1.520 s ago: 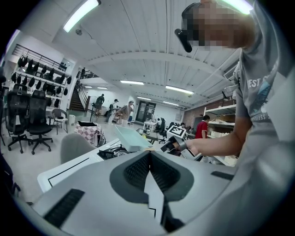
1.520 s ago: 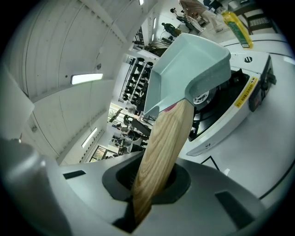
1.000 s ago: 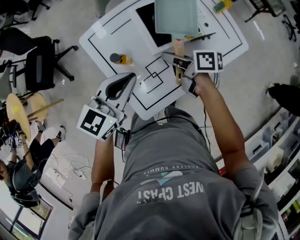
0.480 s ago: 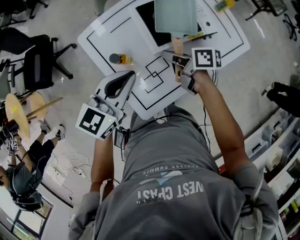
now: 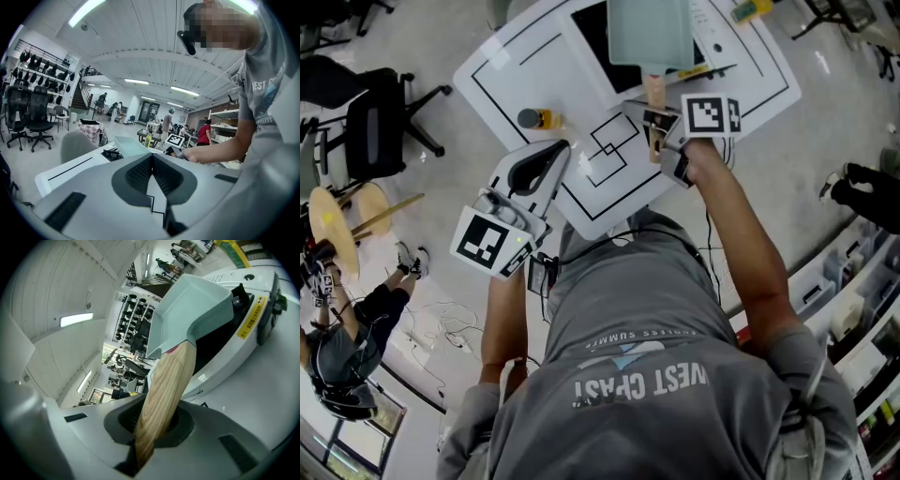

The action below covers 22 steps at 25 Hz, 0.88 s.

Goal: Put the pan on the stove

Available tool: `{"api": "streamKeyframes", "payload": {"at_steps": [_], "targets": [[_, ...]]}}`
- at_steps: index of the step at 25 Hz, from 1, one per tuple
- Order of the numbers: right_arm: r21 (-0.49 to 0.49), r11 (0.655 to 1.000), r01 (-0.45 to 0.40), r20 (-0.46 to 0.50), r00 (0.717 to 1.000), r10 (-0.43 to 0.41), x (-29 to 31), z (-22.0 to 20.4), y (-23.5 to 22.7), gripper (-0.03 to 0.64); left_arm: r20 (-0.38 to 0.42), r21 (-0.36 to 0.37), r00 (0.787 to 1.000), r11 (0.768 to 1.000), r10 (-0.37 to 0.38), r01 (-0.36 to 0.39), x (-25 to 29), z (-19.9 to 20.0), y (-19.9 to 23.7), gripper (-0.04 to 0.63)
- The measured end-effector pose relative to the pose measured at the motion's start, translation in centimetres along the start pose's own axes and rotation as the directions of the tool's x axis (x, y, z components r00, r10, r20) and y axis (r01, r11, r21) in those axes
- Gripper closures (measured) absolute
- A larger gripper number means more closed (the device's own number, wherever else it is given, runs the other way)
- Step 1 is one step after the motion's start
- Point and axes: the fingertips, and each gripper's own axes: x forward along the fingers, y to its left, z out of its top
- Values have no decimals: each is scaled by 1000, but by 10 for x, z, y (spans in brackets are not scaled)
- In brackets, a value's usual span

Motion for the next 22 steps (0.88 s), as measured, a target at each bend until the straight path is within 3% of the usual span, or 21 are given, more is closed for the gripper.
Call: {"api": "streamKeyframes", "payload": {"at_steps": [22], "targets": [[16, 999, 31, -13, 999, -31, 9, 1, -4, 581, 13, 0, 1000, 1000, 3, -3, 3, 4, 1, 597]]}}
